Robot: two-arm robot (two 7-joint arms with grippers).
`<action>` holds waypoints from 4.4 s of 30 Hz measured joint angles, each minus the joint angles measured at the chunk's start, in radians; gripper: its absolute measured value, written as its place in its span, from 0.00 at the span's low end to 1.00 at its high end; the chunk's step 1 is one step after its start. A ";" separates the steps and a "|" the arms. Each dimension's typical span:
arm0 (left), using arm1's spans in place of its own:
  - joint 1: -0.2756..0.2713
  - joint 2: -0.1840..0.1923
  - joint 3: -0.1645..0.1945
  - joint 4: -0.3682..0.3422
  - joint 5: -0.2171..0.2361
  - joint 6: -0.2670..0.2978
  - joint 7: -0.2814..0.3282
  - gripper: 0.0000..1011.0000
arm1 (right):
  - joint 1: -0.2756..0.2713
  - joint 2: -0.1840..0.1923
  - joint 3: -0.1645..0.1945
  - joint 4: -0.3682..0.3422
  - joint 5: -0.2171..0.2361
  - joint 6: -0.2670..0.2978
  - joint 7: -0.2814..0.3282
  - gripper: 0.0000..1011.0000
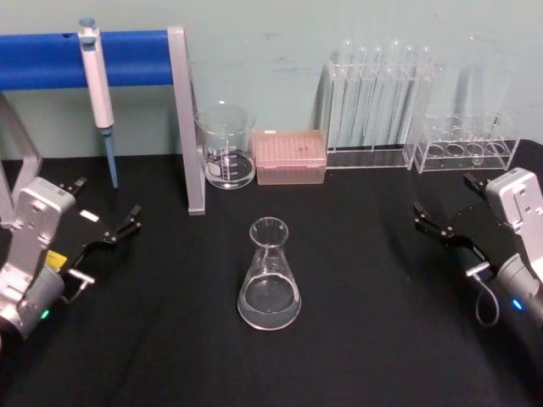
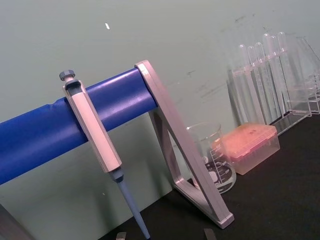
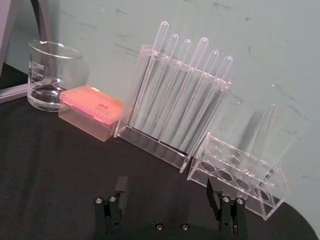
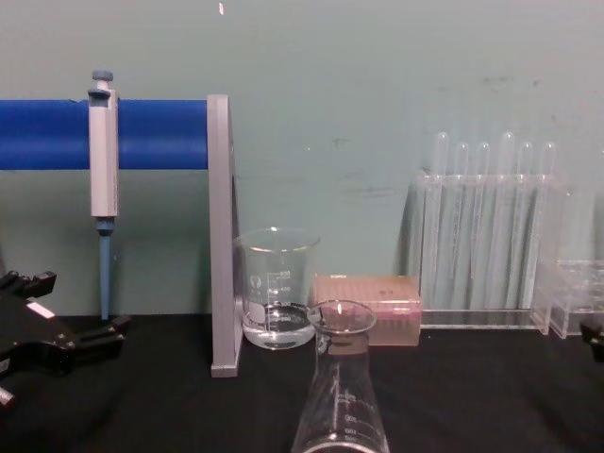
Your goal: Grasp the erlenmeyer flask with one hand, shake it three times, then place it back.
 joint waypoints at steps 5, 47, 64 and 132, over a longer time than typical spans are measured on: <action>0.000 0.000 0.000 0.000 0.000 0.000 0.000 0.99 | -0.007 0.011 0.018 -0.001 -0.006 -0.005 0.020 0.99; 0.000 0.000 0.000 0.000 0.000 0.000 0.000 0.99 | -0.188 0.128 0.173 -0.249 0.285 0.087 0.489 0.99; 0.000 0.000 0.000 0.000 0.000 0.000 0.000 0.99 | -0.038 0.053 0.055 -0.157 0.258 0.060 0.702 0.99; 0.000 0.000 0.000 0.000 0.000 0.000 0.000 0.99 | 0.354 -0.171 -0.208 0.303 0.325 0.016 0.979 0.99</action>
